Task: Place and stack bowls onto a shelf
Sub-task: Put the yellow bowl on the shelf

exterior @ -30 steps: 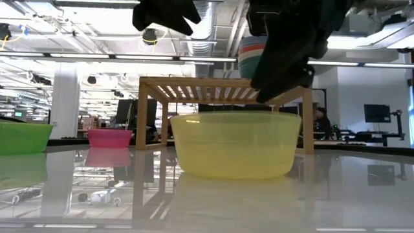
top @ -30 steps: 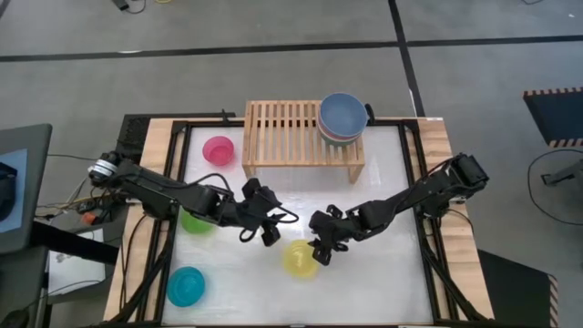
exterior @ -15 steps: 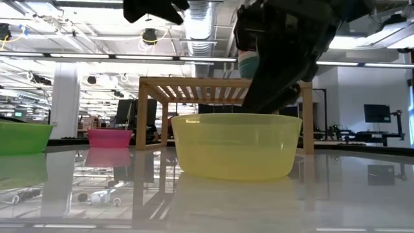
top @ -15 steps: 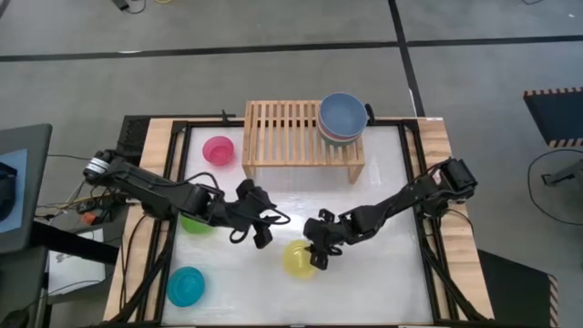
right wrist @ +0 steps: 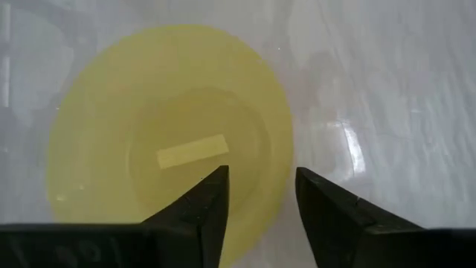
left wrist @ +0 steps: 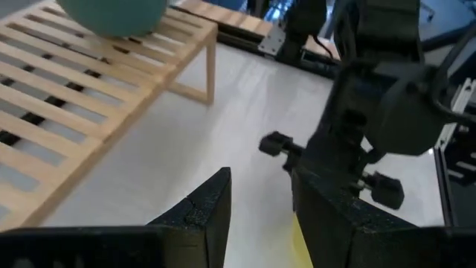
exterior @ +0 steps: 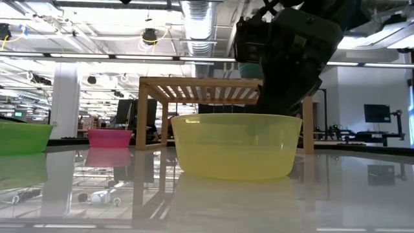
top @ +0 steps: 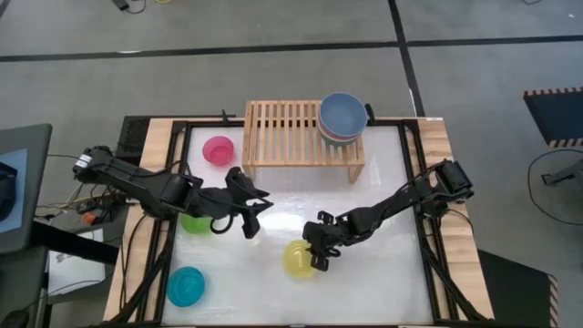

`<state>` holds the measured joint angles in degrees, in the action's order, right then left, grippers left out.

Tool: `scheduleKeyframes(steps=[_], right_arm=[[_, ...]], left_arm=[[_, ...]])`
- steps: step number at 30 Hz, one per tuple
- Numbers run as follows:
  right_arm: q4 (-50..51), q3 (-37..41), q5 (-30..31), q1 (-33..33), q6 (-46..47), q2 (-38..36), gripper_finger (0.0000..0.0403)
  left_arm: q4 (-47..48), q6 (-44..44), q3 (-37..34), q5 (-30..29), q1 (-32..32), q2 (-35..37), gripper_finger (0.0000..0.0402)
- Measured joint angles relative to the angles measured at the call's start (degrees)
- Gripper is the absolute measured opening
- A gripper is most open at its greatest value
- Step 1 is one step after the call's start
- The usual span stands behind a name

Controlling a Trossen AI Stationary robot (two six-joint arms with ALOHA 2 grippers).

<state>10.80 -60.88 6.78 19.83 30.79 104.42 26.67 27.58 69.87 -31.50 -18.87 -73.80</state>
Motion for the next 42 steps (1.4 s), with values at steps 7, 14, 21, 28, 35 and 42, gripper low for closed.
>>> scheduleKeyframes(steps=[7,14,21,28,35,42], right_arm=[[0.61,0.0,-0.73,-0.92,-0.67,0.0,0.0101],[0.96,0.0,-0.89,-0.99,-0.25,0.0,0.0027],[1.16,0.0,-0.95,-1.0,0.7,-0.23,0.0022],[5.22,-2.17,-1.33,-1.66,2.65,-0.46,0.0025],[17.94,-14.2,-5.55,-0.56,-0.47,-0.57,0.0024],[16.84,-15.61,-5.4,-2.01,-0.72,-0.61,0.0024]], left_arm=[[-0.17,-0.62,0.0,-1.3,0.35,2.43,0.0126],[-0.45,-0.64,0.0,-2.37,0.37,3.17,0.0125],[-0.6,1.31,0.02,-1.93,0.26,3.14,0.0125],[-0.52,3.29,0.02,-1.93,0.26,3.14,0.0125],[-2.54,3.99,2.18,4.66,0.01,3.18,0.0125],[0.34,1.08,2.08,2.43,0.46,3.08,0.0125]])
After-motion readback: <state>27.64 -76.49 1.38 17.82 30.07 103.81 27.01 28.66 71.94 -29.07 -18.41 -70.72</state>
